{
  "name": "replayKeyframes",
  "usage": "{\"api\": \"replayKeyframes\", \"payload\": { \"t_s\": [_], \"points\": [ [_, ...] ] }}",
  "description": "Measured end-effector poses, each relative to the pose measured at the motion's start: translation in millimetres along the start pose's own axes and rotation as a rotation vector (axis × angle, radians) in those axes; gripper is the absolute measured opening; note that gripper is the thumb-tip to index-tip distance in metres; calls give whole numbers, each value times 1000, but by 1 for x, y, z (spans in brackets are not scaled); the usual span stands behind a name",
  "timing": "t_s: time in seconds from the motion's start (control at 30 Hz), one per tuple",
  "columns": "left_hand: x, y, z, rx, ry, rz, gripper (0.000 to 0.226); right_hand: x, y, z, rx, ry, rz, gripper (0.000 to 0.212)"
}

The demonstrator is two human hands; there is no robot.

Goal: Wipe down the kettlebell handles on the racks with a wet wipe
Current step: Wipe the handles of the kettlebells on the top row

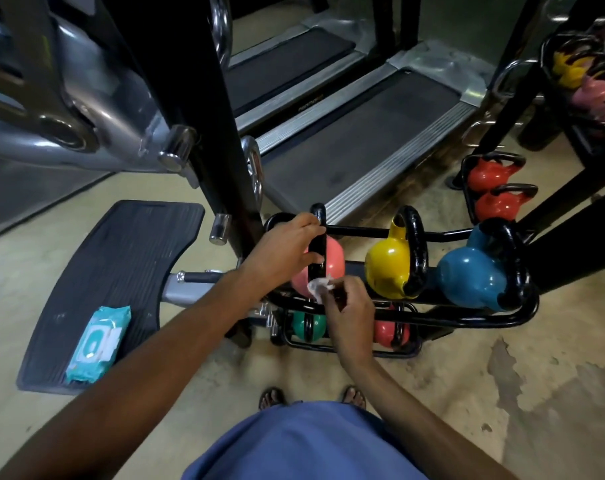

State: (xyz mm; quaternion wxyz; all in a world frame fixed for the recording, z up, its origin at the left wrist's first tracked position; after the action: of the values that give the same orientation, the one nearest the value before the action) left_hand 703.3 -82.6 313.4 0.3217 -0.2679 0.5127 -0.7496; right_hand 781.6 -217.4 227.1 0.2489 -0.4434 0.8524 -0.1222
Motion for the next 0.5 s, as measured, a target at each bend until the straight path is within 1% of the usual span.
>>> {"api": "replayKeyframes", "payload": {
  "t_s": [0.13,0.2,0.27,0.3,0.33,0.4,0.43,0.5],
  "points": [
    [-4,-4,2,-32,7,-26,61,6,19,-18,236,-430,-143,5],
    [-5,-4,4,-46,7,-26,60,3,21,-24,308,-550,-153,7],
    [-6,-5,4,-51,4,-18,60,0,17,-30,341,-610,-133,7],
    [-6,-6,4,-54,3,-14,60,-1,15,-30,340,-603,-116,6],
    [-6,-6,5,-59,4,-12,59,-2,11,-28,322,-557,-93,4],
    [-6,-5,5,-68,9,-12,59,-1,3,-18,233,-373,-17,2],
    [-6,-5,5,-71,12,-13,59,0,0,-14,176,-273,21,5],
    [-5,-4,5,-76,22,-16,61,-2,-4,-7,65,-108,51,6]
  ]
}}
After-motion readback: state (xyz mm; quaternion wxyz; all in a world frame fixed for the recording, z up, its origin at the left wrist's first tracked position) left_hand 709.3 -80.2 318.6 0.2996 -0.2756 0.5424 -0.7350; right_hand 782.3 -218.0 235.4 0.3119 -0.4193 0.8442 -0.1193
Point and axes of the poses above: each hand's wrist, its own x-axis away from the middle knuckle, its own y-axis out of the palm, z = x × y, the point moved 7 cm from there along -x, towards the middle knuckle, and after that the axes turned 11 degrees about -y, right-handed, at the moved point
